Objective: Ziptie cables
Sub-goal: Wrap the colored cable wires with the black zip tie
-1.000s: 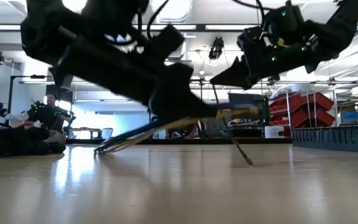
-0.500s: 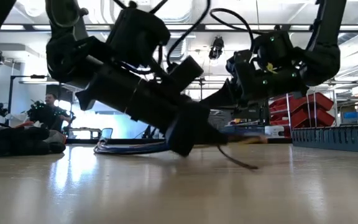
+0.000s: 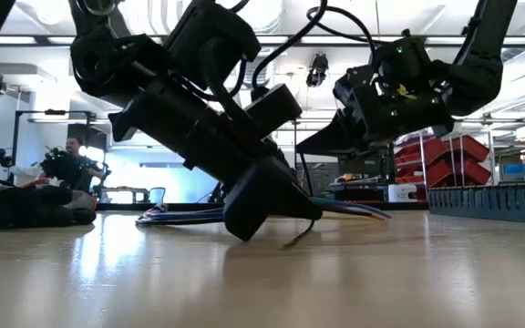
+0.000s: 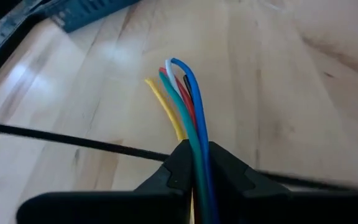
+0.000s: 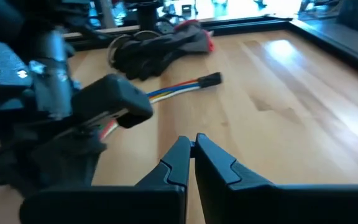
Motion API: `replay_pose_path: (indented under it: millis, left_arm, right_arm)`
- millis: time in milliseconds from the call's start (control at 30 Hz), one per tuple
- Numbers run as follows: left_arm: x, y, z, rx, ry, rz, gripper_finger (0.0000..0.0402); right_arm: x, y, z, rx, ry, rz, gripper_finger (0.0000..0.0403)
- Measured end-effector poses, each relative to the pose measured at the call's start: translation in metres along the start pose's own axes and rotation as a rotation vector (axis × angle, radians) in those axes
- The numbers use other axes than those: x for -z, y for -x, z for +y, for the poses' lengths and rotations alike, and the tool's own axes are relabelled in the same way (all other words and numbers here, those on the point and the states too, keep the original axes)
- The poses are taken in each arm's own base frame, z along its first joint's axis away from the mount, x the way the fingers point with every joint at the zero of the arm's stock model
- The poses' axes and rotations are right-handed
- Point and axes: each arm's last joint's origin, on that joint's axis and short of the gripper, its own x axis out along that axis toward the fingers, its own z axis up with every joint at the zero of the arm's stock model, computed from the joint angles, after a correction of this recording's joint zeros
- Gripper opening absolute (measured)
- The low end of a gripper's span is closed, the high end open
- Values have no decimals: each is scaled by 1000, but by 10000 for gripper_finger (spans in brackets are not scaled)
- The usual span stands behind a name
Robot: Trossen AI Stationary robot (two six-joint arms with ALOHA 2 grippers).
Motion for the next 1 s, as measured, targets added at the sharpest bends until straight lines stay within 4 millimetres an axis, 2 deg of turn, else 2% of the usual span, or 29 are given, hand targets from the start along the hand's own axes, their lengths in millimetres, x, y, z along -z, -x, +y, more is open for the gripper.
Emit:
replay_pose_path:
  millis: [300, 533, 800, 1000]
  left_arm:
    - [-12, 15, 2, 31, -69, 15, 32]
    - [-9, 14, 1, 49, -70, 22, 44]
    - [-11, 16, 1, 49, -67, 17, 113]
    - [-22, 33, 10, 57, -93, 63, 168]
  right_arm:
    - [3, -1, 1, -19, 14, 43, 1]
    - [3, -1, 1, -41, 20, 44, 1]
    - [3, -1, 2, -47, 19, 47, 1]
    - [4, -1, 3, -63, 19, 49, 1]
